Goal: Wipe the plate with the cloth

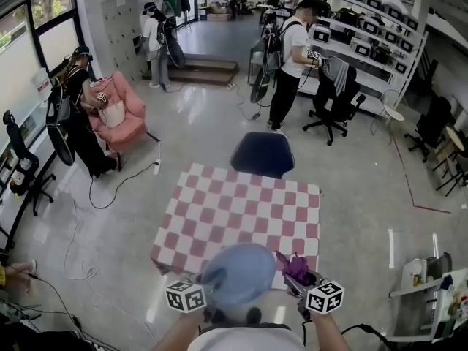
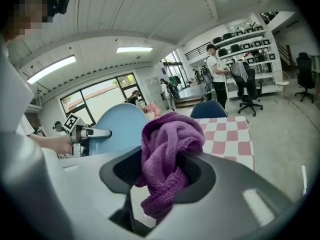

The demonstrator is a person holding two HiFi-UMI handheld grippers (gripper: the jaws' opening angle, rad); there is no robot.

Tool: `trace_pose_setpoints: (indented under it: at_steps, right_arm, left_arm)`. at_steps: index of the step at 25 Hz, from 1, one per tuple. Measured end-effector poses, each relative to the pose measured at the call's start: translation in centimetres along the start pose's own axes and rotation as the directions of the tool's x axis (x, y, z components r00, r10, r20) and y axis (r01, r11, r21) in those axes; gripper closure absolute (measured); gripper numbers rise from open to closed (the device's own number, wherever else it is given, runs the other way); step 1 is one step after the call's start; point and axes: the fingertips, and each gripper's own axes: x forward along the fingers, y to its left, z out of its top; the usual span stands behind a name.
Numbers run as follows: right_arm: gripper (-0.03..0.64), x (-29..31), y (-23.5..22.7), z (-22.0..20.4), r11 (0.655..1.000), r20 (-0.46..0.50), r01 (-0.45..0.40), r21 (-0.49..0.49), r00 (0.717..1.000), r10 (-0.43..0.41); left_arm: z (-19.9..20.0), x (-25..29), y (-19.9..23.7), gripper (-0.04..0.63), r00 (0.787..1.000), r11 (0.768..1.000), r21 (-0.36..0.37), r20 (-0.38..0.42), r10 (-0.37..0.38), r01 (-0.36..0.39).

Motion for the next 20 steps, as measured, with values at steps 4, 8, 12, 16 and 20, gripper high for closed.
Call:
trace_pose_setpoints:
  at_steps: [4,8,12,16,20]
  right_arm:
    - [0.445,-0.1,0.1,-0.5,0.999,0.036,0.044,0.012,0.998,-0.044]
    - [0.445,-0.5,0.9,-0.3,0.998,0.078,0.059,-0.019,0.995,-0.057]
    - [0.445,-0.5,0.9,-0.3,0.997,0.090,0.075,-0.030,0.993,-0.072]
    - [0.445,-0.3,1.0,-0.3,0.997,0.089,0.075,-0.030,0.993,-0.072]
    - [0.446,-0.2,0.9,0.0,0.996,0.100,0.083,-0.042,0.992,-0.078]
  left_arm:
    - [-0.5,-0.2,0.3,0.520,0.998,0.991,-0.121,-0.002,-0.056,0.056]
    - [-1.3,-0.4,0.7,0.520,0.997,0.978,-0.197,-0.007,-0.072,0.069]
    - [-1.9,-0.4,1.2,0.520,0.997,0.969,-0.241,-0.029,-0.065,0.056]
    - [-1.9,-0.2,1.2,0.520,0.995,0.941,-0.329,-0.024,-0.098,0.085]
    - [-2.3,0.4,1.1,0.520,0.990,0.898,-0.426,-0.029,-0.138,0.113]
